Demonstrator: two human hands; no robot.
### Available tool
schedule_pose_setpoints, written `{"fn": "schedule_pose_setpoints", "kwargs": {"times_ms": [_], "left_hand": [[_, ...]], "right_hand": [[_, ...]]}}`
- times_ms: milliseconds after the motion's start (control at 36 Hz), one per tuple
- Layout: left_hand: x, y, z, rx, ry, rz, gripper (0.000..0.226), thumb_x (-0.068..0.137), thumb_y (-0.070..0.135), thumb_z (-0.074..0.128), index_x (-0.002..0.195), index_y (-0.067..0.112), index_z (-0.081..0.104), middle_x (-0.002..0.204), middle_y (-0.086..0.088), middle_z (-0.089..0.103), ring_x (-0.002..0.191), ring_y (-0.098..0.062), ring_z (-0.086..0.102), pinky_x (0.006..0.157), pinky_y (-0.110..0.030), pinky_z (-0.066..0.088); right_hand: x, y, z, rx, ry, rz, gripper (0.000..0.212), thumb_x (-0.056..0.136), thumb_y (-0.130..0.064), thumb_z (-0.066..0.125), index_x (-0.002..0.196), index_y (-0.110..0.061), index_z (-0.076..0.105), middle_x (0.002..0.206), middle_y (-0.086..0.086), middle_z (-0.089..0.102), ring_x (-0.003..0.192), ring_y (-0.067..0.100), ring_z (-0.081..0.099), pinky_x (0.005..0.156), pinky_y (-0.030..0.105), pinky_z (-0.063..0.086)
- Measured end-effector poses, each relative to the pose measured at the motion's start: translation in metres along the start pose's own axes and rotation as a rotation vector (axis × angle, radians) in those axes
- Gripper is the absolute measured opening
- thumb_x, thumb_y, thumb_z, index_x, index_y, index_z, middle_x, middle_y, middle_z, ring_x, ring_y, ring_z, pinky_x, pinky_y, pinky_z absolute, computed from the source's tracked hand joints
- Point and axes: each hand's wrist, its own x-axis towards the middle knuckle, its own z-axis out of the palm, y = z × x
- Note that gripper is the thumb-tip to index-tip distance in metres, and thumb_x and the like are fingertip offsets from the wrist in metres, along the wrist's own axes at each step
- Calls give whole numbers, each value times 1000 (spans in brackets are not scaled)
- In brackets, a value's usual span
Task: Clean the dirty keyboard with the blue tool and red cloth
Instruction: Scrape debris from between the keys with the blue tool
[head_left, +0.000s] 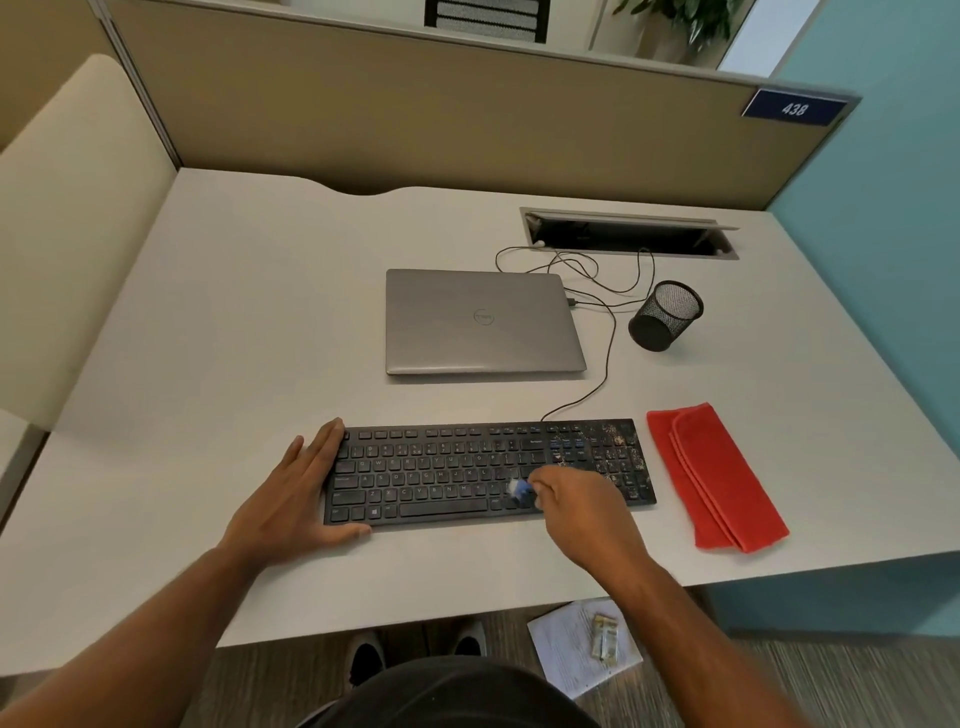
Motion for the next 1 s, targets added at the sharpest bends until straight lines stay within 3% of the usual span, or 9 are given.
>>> {"fn": "schedule_pose_setpoints", "kwargs": {"times_ms": [56,222,306,444,639,722,861,917,1000], "left_hand": [[0,-1,1,3,0,2,137,69,95,57,162,28,-18,173,9,-9,160,-14,1,130,-35,-4],[0,0,1,5,3,5,138,70,94,58,162,27,-18,173,9,-9,159,-13,1,129,-31,-7],[1,-2,2,2,3,8,138,70,95,58,162,27,-19,173,9,-9,160,-15,1,130,-35,-4],[0,-1,1,3,14,16,137,70,95,57,163,26,-17,173,8,-8,159,-13,2,129,-31,-7],[0,1,1,18,21,16,138,70,93,59,162,26,-18,172,9,-9,158,-10,-3,126,-24,-12],[0,2,0,22,20,21,137,71,92,60,163,25,-18,172,9,-9,156,-6,-6,125,-23,-13],[0,2,-1,17,16,21,137,72,90,62,163,25,-16,173,8,-7,154,-1,-10,125,-23,-13],[0,3,-1,16,15,19,137,72,90,62,163,26,-17,172,8,-8,154,-1,-11,125,-22,-14],[0,3,-1,22,16,24,137,72,90,62,163,25,-17,172,8,-8,154,0,-11,125,-22,-13]], "right_hand": [[3,-2,5,28,32,22,22,104,-23,46,108,-24,68,88,-6,71,74,10,64,68,29,53],[11,-3,-6,-125,106,157,17,102,-17,48,105,-16,64,93,3,72,69,15,50,63,26,34],[14,-1,-11,-135,122,150,19,102,-18,46,105,-16,65,91,5,72,69,17,54,63,28,39],[21,-3,-2,-91,-20,8,19,103,-20,52,117,-25,64,97,-3,71,83,14,65,77,28,53],[29,9,-17,-69,96,164,17,100,-14,53,108,-21,66,91,-1,68,81,17,64,76,30,52],[33,14,-22,-90,-21,181,19,101,-16,55,117,-17,65,102,5,71,89,21,66,82,33,51],[23,27,-22,-142,-105,144,18,99,-18,53,95,-23,70,96,-1,73,74,14,62,62,27,44],[19,30,-24,-143,-148,156,23,97,-16,54,83,-27,68,90,-2,72,74,14,62,64,27,45],[19,33,-28,-55,-73,173,23,99,-18,51,90,-26,71,88,-5,71,74,9,62,69,28,50]]}}
